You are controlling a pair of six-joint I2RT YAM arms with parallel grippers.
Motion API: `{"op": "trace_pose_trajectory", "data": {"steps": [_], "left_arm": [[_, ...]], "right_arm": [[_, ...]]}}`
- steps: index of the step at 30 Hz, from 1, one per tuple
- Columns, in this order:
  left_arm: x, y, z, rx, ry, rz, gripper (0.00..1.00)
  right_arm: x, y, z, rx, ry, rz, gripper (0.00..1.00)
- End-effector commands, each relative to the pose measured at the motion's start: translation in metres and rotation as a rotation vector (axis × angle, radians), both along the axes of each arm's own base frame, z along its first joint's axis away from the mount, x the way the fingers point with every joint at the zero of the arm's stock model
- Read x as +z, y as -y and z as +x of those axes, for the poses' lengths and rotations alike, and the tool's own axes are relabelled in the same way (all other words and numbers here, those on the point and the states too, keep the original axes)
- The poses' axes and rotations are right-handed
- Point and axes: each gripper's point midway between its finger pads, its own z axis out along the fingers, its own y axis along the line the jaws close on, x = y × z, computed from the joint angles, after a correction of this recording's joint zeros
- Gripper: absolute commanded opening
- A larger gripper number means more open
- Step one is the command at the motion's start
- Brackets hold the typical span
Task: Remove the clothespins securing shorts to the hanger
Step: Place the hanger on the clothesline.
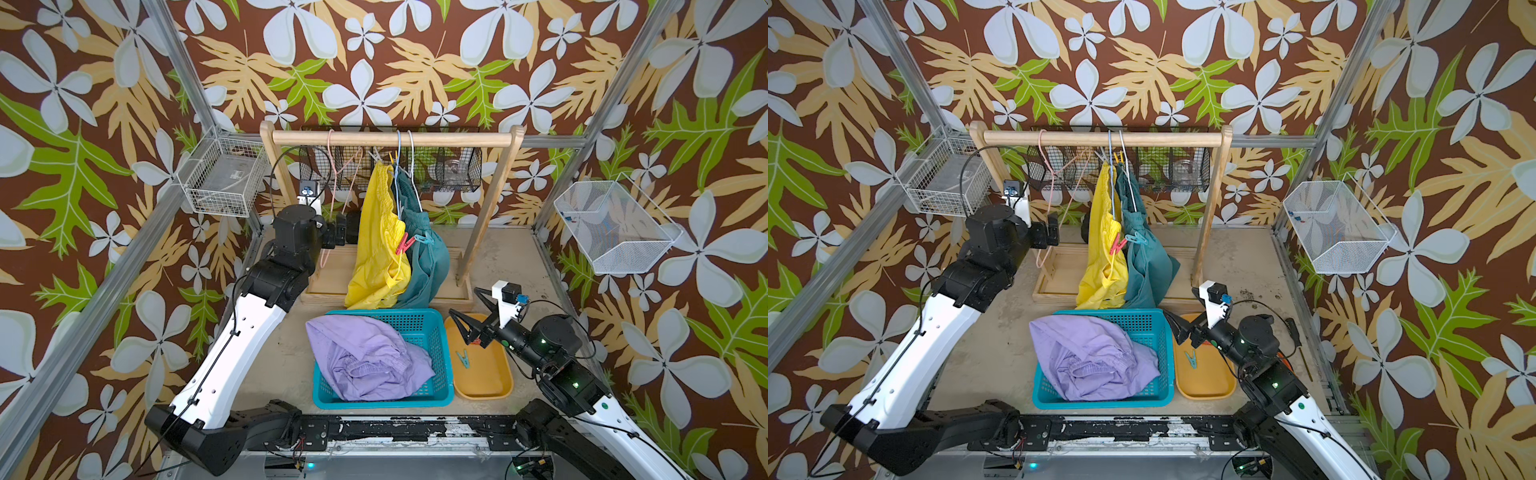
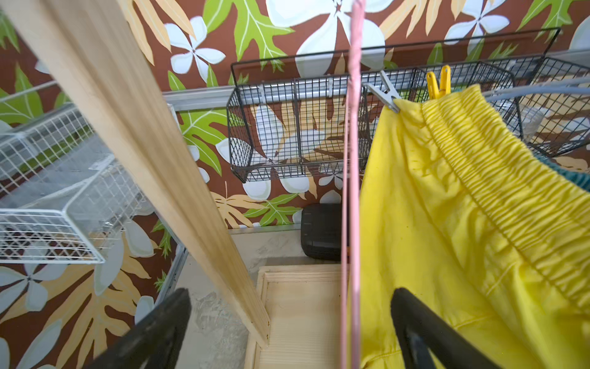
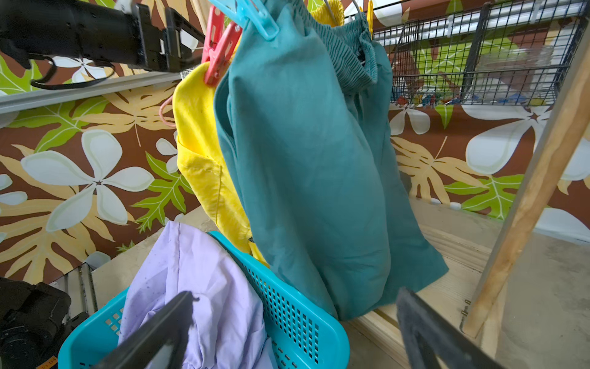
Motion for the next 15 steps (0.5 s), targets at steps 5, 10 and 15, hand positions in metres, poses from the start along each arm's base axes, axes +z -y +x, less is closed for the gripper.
{"op": "trace_pose_trajectory", "data": {"steps": [5,10,15], "left_arm": [[0.030,-0.013,-0.042,-0.025,0.145,-0.079,1.00],[0.042,-0.008,-0.077,-0.133,0.211,-0.127,1.00],[0.051,-0.003,-0.100,-0.214,0.234,-0.147,1.00]], "right_arm": [[-0.004,0.009,0.000,-0.048,-0.009,-0.011,1.00],[-0.005,0.014,0.002,-0.074,-0.020,0.008,1.00],[-0.014,0.008,0.010,-0.076,-0.087,-0.003,1.00]]}}
